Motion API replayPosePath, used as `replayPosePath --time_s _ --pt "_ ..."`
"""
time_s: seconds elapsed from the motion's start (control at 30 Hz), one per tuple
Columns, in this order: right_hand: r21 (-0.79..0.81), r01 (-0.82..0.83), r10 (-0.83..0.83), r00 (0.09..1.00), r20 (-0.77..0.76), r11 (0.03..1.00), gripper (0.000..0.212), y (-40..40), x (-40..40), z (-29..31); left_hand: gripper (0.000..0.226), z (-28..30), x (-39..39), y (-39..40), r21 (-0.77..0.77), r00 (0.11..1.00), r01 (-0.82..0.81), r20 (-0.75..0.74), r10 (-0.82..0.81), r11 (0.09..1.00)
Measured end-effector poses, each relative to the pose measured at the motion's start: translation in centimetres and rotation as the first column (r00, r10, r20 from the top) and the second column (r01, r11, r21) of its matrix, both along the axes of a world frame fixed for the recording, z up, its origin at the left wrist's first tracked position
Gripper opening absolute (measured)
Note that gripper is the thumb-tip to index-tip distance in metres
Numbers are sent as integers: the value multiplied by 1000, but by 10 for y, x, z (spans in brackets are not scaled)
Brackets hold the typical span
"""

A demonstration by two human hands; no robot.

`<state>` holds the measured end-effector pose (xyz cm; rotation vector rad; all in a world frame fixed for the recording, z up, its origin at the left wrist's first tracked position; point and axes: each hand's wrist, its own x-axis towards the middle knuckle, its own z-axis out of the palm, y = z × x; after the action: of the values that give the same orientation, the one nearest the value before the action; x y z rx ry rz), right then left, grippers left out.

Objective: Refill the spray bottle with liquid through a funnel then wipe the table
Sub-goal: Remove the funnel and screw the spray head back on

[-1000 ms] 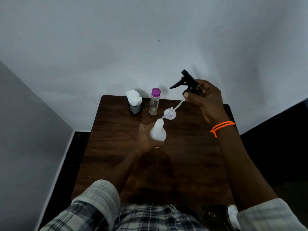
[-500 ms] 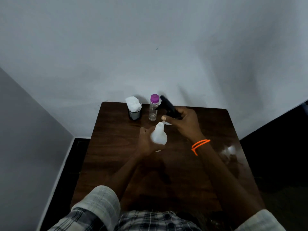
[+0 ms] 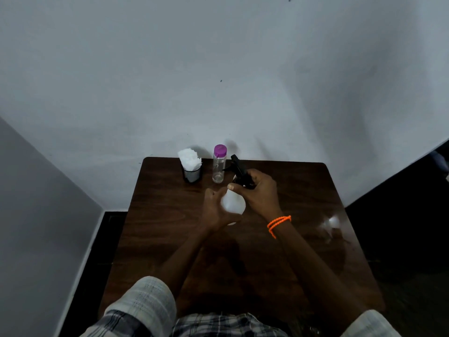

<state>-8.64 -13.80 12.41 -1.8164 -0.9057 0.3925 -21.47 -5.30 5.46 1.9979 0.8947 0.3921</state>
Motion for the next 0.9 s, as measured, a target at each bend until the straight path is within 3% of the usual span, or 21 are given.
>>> replayPosePath --time_s 0.4,0.7,0.8,0.9 --pt "59 104 -112 980 164 993 51 -1 -7 -5 96 -3 11 -10 -1 999 40 35 -40 999" --pt "32 41 -39 998 -45 999 47 -4 -6 -19 86 -4 12 -4 2 999 24 46 -24 1000" --pt "20 38 -37 998 -40 999 30 -3 -5 -18 85 -5 12 -3 2 999 6 49 -6 1000" --pt "34 92 -91 996 -23 995 32 -2 -9 -15 88 -5 12 -4 -10 999 4 50 -3 1000"
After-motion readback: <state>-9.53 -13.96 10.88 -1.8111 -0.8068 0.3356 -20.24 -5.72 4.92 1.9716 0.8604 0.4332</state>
